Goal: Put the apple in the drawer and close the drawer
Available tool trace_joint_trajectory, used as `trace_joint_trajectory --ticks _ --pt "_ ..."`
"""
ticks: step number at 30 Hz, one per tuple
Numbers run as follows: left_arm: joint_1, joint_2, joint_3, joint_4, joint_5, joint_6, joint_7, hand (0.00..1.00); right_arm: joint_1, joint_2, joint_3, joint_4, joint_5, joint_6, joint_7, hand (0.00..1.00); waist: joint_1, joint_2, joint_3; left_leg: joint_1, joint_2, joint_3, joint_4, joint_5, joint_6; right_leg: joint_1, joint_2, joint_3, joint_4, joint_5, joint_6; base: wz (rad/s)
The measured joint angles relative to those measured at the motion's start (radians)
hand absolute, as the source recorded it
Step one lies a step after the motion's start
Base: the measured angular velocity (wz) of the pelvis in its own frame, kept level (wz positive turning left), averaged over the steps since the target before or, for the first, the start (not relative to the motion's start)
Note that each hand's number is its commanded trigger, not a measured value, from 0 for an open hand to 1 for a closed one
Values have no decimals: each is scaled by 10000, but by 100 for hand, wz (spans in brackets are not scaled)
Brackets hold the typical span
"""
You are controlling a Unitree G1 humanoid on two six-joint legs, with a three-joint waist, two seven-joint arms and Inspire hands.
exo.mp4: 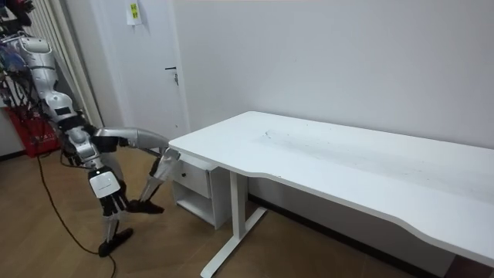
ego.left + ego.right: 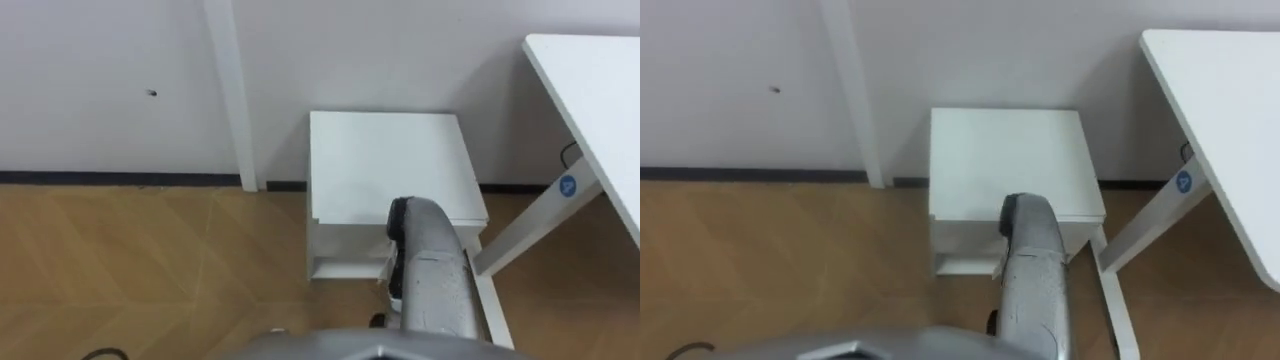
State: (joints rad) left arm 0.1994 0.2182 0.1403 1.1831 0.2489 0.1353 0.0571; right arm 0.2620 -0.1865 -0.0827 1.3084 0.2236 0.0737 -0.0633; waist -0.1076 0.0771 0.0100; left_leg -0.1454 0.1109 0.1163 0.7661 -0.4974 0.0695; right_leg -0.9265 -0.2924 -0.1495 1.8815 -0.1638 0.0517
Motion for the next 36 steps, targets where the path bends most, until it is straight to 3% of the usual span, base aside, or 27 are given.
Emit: trace_joint_trajectory --ticks 1,2,3,5,6,7,8,10,11,13,16,20,22,26,27,28,29,30,31,32,33,34,35,36 --pt "128 16 49 -74 2 -87 25 0 -52 -53 -35 66 -20 210 -36 0 239 -56 7 -146 -220 35 487 -225 -180 364 -20 468 -437 12 41 6" --pt "258 -10 100 -58 2 -80 31 0 -81 -84 -90 46 2 237 -36 0 225 -188 69 -46 -257 85 417 -242 -182 764 -126 463 -746 15 46 -20" --pt "387 -77 140 -45 -22 -48 13 0 -123 -97 -331 -22 70 233 -40 0 186 -212 45 185 -415 124 -5 -93 -68 1634 -272 307 -1576 67 120 -3" --pt "429 -121 119 -32 -60 -61 56 0 -132 -128 -381 -37 113 359 -76 0 189 -267 28 360 -657 231 -697 248 -25 2877 -258 93 -3579 124 206 3" --pt "436 -128 126 -38 -61 -55 104 0 -145 -103 -377 -53 67 460 -98 0 199 -357 21 454 -845 311 -1140 495 121 3798 -73 -33 -5272 135 251 0" --pt "469 -127 170 -61 -94 -7 244 0 -147 -77 -388 -61 6 559 -91 0 210 -529 4 638 -1080 419 -1660 719 115 4810 118 -59 -6966 88 327 -3" --pt "469 -136 195 -87 -105 21 286 0 -127 -78 -396 -72 -8 582 -93 0 226 -603 9 742 -1171 449 -1885 809 127 5369 266 -103 -7753 27 409 -8" --pt "485 -154 370 -253 -49 71 421 0 -173 -70 -715 -76 -252 567 -100 0 392 -963 -45 1118 -1477 679 -2803 1141 119 7252 789 -124 -10654 -442 625 -26" --pt "463 -163 466 -268 -61 63 460 0 -172 -70 -767 -65 -326 534 -129 0 482 -1033 -34 1181 -1519 718 -2970 1216 104 7638 950 -88 -11364 -606 629 -48" --pt "365 -190 629 -270 -137 13 737 0 -503 -70 -779 29 -522 353 -274 0 681 -1242 -74 1199 -1535 765 -3346 1372 179 8920 1469 92 -14087 -997 503 -45" --pt "129 -261 643 -306 -211 -107 882 0 -662 -57 -775 110 -598 160 -539 0 686 -1411 -87 1240 -1297 704 -3446 1404 182 9967 1970 -70 -15987 -886 331 -5" --pt "112 -420 677 -658 -210 -171 886 0 -671 -38 -774 117 -743 134 -663 0 782 -1385 -85 1524 -1073 642 -3661 1467 74 10222 2281 -192 -16469 -807 235 -3" --pt "125 -439 710 -637 -201 -149 888 0 -667 -14 -762 237 -718 141 -662 0 810 -1335 -98 1846 -1054 151 -4176 1676 -131 10272 2421 -292 -16443 -716 83 -5" --pt "117 -478 709 -632 -187 -137 869 0 -653 6 -765 461 -795 146 -654 0 750 -1339 -92 2189 -1061 -268 -4830 2070 -268 10335 2473 -531 -16348 -681 19 9" --pt "163 -481 708 -624 -182 -132 847 0 -643 13 -768 516 -882 143 -648 0 742 -1304 -77 2435 -1016 -568 -5121 2210 -307 10191 2497 -588 -15838 -716 -40 -9" --pt "250 -493 710 -619 -165 -145 816 0 -603 20 -768 523 -901 143 -639 0 789 -1248 -25 2756 -814 -1259 -5409 2291 -305 9750 2682 -543 -15163 -1017 -432 -27" --pt "267 -466 771 -647 -122 -166 794 0 -636 47 -766 507 -952 138 -635 0 853 -1152 -75 2800 -717 -1555 -5443 2289 -309 9539 2913 -330 -15520 -1110 -726 -69" --pt "379 -406 959 -594 37 -177 780 0 -908 150 -713 467 -1142 112 -638 0 890 -1233 0 2705 -676 -1545 -5238 2243 -415 9151 3030 -136 -16747 -141 -880 -35" --pt "425 -414 1005 -367 164 -109 699 0 -828 175 -584 441 -1157 52 -649 0 574 -1224 -55 2622 -496 -1328 -5091 2139 -886 9444 3098 -427 -16852 153 -966 -7" --pt "368 -420 972 -316 182 -120 647 0 -804 177 -563 444 -1149 66 -633 0 499 -1237 -63 2607 -442 -1067 -5142 2164 -946 9531 3089 -455 -16907 151 -968 59" --pt "232 -439 860 -223 167 -162 550 0 -791 177 -562 495 -1119 147 -623 0 409 -1273 -18 2506 -344 -619 -5420 2205 -964 9645 3090 -355 -16959 151 -968 55" --pt "194 -470 847 -232 164 -259 478 0 -768 195 -570 535 -1120 187 -542 0 311 -1291 -4 2241 -343 -375 -5702 2425 -1000 9713 3063 114 -16963 149 -964 55" --pt "162 -488 826 -233 165 -270 467 0 -785 197 -582 525 -1120 180 -494 0 275 -1157 -10 2109 -348 -284 -5860 2575 -945 9756 3049 294 -16954 134 -940 38" --pt "181 -509 823 -241 167 -254 470 0 -771 230 -599 565 -1121 187 -372 0 333 -1189 -68 2137 -418 -1 -5765 2796 -910 9793 2963 404 -16942 90 -865 18"
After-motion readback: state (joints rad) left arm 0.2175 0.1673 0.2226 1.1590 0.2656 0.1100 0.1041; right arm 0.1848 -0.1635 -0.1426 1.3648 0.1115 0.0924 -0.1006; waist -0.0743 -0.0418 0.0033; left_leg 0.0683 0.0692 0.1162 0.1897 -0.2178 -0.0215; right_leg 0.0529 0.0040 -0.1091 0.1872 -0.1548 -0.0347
